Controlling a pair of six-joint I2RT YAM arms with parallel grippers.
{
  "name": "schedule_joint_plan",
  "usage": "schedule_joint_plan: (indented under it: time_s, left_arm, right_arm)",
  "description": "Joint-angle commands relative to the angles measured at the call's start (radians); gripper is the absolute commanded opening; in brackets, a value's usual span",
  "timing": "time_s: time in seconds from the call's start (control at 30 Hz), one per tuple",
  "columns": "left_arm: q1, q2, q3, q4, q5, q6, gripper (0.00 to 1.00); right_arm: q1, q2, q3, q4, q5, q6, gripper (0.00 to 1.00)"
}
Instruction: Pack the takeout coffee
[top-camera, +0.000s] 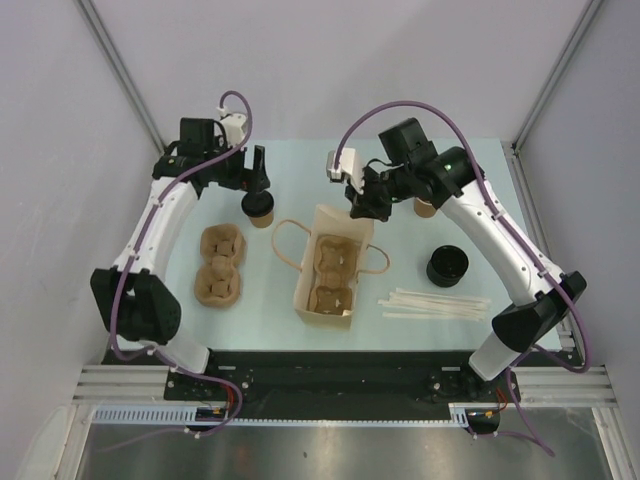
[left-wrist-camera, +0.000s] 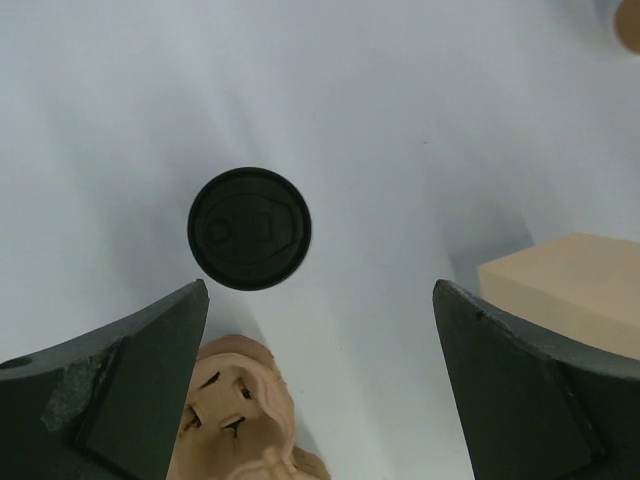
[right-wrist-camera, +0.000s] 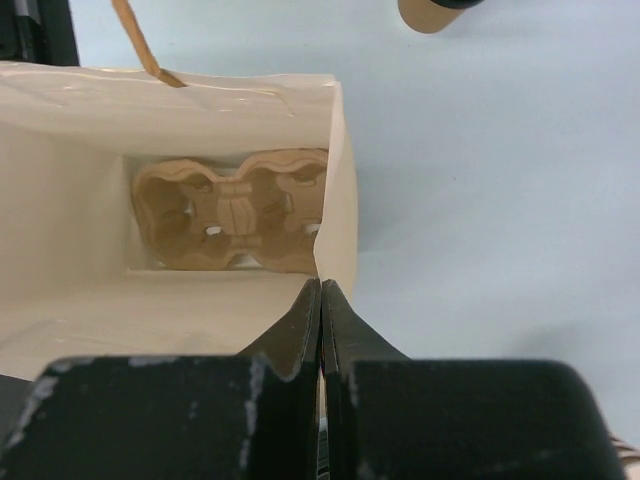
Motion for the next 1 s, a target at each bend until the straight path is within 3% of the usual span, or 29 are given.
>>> schedule_joint_plan:
  time_s: [0.0,0.13,0.23,0.37,0.6,0.63,0.67,0.7,0.83,0.87,0.93,0.97]
  left_arm:
    - [0.016,0.095,0.133,-0.113,-0.060,0.047,1.00]
    - [0.028,0.083,0.129,-0.073,0.074,0.082,0.96]
    - [0.028,0.074,0.079,-0.034,0.033,0.076,0.95]
    - [0.028,0.153,0.141,-0.085,-0.072,0.079,0.97]
    - [0.029,0.172,0.136,-0.095,-0.020,0.083,0.99]
    - [0.028,0.170,0.132,-0.094,-0.021,0.087,0.99]
    - [0.028,0.167,0.123,-0.091,-0.020,0.088,0.99]
    - [0.028,0.160,0.118,-0.082,-0.018,0.088,0.99]
    - [0.029,0.154,0.112,-0.072,-0.016,0.085,1.00]
    - [0.028,0.152,0.112,-0.072,-0.015,0.080,0.99]
    - [0.028,0.149,0.110,-0.069,-0.013,0.079,0.99]
    - [0.028,0.147,0.107,-0.068,-0.013,0.077,1.00]
  right_arm:
    - [0.021,-0.017,-0.002,0.057,0.075,0.027,0.00]
    - [0.024,-0.007,-0.005,0.067,0.110,0.040,0.00]
    - [0.017,0.010,-0.013,0.065,0.123,0.040,0.00]
    - [-0.003,0.019,-0.024,0.081,0.118,0.053,0.00]
    - [-0.039,0.043,-0.015,0.076,0.104,0.063,0.03]
    - [-0.042,0.045,-0.016,0.073,0.106,0.065,0.06]
    - [-0.045,0.046,-0.013,0.067,0.107,0.071,0.24]
    - [-0.051,0.049,-0.010,0.065,0.104,0.086,0.30]
    - [-0.062,0.056,0.019,0.061,0.083,0.117,0.37]
    - [-0.063,0.054,0.031,0.068,0.078,0.126,0.50]
    - [-0.065,0.048,0.045,0.084,0.068,0.161,0.58]
    - [-0.063,0.040,0.065,0.105,0.063,0.174,0.68]
